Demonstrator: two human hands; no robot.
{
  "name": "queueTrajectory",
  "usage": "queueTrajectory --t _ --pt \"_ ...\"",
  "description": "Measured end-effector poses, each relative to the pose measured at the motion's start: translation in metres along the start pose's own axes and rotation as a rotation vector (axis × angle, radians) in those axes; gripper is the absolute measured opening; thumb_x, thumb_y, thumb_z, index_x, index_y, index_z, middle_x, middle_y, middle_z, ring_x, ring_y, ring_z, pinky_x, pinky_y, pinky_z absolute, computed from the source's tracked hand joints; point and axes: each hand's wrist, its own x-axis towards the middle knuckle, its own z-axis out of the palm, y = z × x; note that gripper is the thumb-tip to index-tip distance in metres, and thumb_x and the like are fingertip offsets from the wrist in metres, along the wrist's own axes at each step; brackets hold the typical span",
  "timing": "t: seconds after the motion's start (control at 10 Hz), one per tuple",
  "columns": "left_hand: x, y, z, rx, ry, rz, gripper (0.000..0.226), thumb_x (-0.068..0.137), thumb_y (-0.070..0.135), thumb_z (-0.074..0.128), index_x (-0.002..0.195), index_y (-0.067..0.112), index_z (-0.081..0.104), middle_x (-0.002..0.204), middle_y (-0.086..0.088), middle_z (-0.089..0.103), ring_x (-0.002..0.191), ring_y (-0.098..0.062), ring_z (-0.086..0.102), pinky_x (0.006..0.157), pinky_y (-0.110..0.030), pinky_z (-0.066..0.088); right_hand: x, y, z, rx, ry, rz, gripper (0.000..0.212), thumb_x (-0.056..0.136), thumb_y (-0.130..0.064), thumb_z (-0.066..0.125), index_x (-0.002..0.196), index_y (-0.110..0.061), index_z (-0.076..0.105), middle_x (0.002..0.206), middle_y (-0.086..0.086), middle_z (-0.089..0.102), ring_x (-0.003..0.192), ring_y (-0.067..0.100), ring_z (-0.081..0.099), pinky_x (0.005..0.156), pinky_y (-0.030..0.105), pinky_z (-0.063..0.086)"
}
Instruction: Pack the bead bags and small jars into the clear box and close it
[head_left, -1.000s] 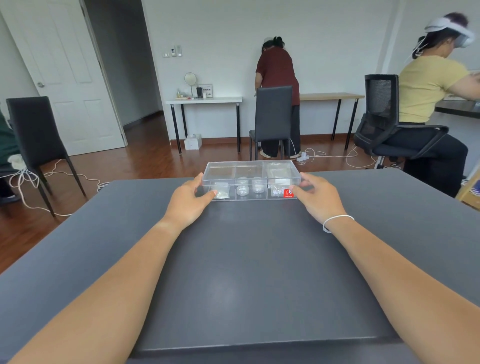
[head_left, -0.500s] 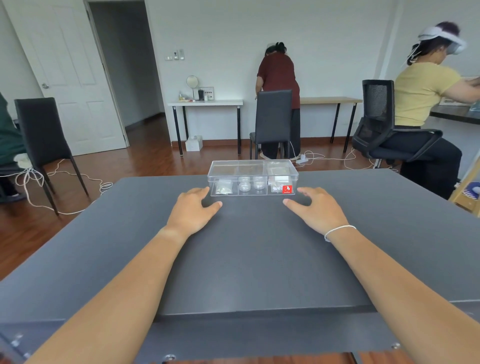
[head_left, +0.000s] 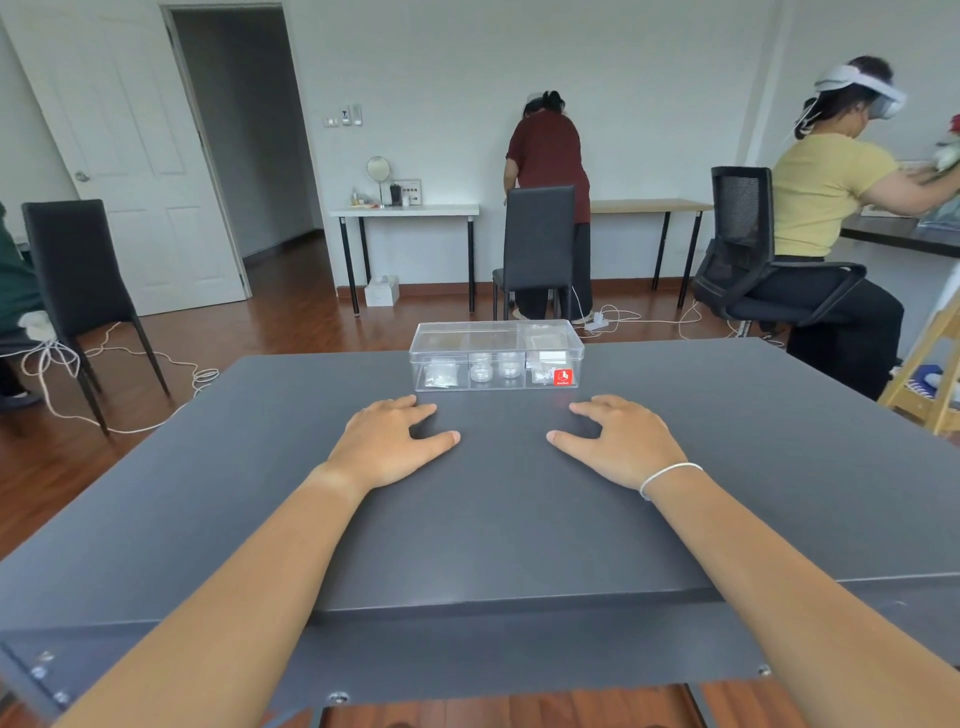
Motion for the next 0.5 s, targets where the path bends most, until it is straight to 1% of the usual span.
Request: queueTrajectory --t 0.2,0.4,0.5 --pt "-0.002 0.002 -0.001 0.033 -0.006 0.005 0.065 0.080 0.063 0.043 0.136 0.030 0.038 0.152 0.003 0.028 0.140 -0.020 0.020 0.113 -0.035 0.014 0.002 0.000 0.001 -0.041 0.007 -0.004 0.062 0.078 -0.065 0.043 0.131 -0.032 0.044 0.148 -0.002 0.036 0.136 0.020 0.031 0.112 0.038 0.022" --pt "-0.002 0.002 -0.002 0.025 -0.008 0.008 0.065 0.080 0.063 0.043 0.135 0.030 0.039 0.151 0.003 0.029 0.139 -0.020 0.022 0.112 -0.035 0.015 0.000 -0.001 0.000 -0.015 0.003 -0.011 0.060 0.079 -0.063 0.045 0.131 -0.032 0.044 0.146 -0.002 0.038 0.134 0.020 0.034 0.110 0.038 0.024" --pt "-0.002 0.002 -0.002 0.022 0.011 0.015 0.064 0.080 0.063 0.043 0.134 0.031 0.040 0.150 0.003 0.031 0.139 -0.020 0.023 0.112 -0.036 0.016 -0.007 -0.007 -0.009 0.213 0.122 -0.033 0.049 0.080 -0.051 0.054 0.124 -0.031 0.051 0.138 -0.005 0.046 0.127 0.017 0.042 0.105 0.033 0.030"
